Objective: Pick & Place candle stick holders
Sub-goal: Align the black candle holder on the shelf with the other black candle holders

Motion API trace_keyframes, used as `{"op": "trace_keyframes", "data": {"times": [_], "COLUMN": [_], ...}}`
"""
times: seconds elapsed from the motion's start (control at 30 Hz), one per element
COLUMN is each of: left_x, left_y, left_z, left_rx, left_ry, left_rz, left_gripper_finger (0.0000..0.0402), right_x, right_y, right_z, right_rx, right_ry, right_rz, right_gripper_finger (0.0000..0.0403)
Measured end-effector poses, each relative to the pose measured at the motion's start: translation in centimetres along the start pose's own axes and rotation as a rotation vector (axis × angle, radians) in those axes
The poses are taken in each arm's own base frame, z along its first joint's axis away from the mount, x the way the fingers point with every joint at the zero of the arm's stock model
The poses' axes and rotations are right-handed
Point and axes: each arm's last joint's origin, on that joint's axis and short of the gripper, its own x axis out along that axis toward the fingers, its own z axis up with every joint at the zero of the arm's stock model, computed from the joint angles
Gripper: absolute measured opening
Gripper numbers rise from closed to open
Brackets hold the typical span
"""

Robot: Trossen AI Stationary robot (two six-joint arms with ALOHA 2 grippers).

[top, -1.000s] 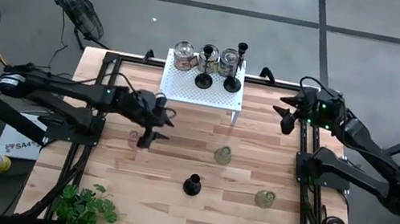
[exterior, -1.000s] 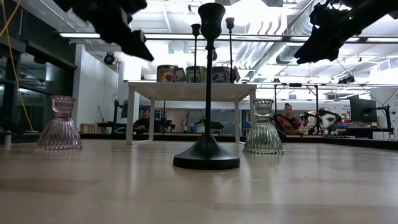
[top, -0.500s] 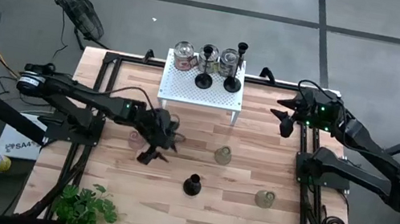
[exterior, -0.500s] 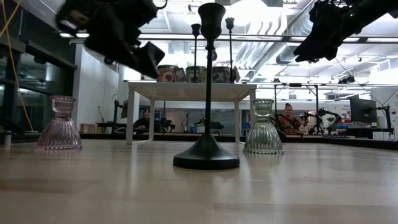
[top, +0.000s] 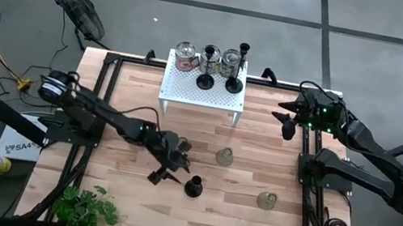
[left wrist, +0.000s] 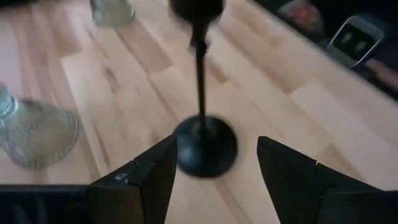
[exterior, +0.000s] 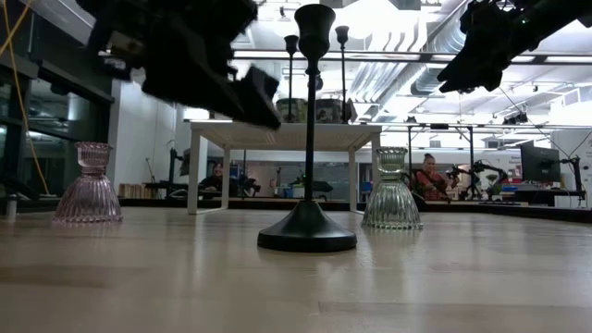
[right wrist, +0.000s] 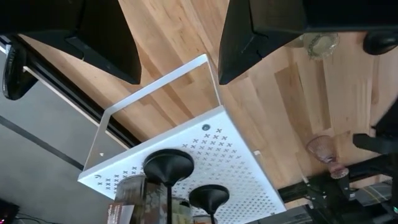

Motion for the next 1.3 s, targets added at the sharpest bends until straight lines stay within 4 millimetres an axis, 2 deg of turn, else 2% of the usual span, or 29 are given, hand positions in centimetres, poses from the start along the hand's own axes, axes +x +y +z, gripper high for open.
{"op": "trace_keyframes", "data": {"times": [0.07, 0.27, 0.6, 0.7, 1.0, 1.3], "left_x": [0.5, 1.9, 2.4, 2.5, 2.4, 2.4], "left_y": [0.0, 0.8, -0.6, -1.1, -0.6, -0.7], "left_z": [-0.4, 0.2, 0.8, 0.9, 1.3, 1.3], "left_rx": [0.0, 0.018, 0.039, 0.062, 0.08, 0.074], "left_ry": [0.004, -0.142, -0.183, -0.173, -0.196, -0.202], "left_rz": [0.003, 0.078, 0.016, 0.048, 0.155, 0.14], "left_gripper_finger": [0.0216, 0.0216, 0.0216, 0.0216, 0.0216, 0.0206], "right_x": [0.0, 0.0, 0.0, 0.0, 0.0, 0.0], "right_y": [0.0, 0.0, 0.0, 0.0, 0.0, 0.0], "right_z": [0.0, 0.0, 0.0, 0.0, 0.0, 0.0], "right_rx": [0.003, 0.016, 0.044, 0.057, 0.087, 0.087], "right_ry": [-0.001, -0.002, -0.002, -0.001, -0.001, -0.001], "right_rz": [0.0, 0.0, 0.004, 0.004, 0.006, 0.006], "right_gripper_finger": [0.0207, 0.0207, 0.0207, 0.0207, 0.0207, 0.0207]}}
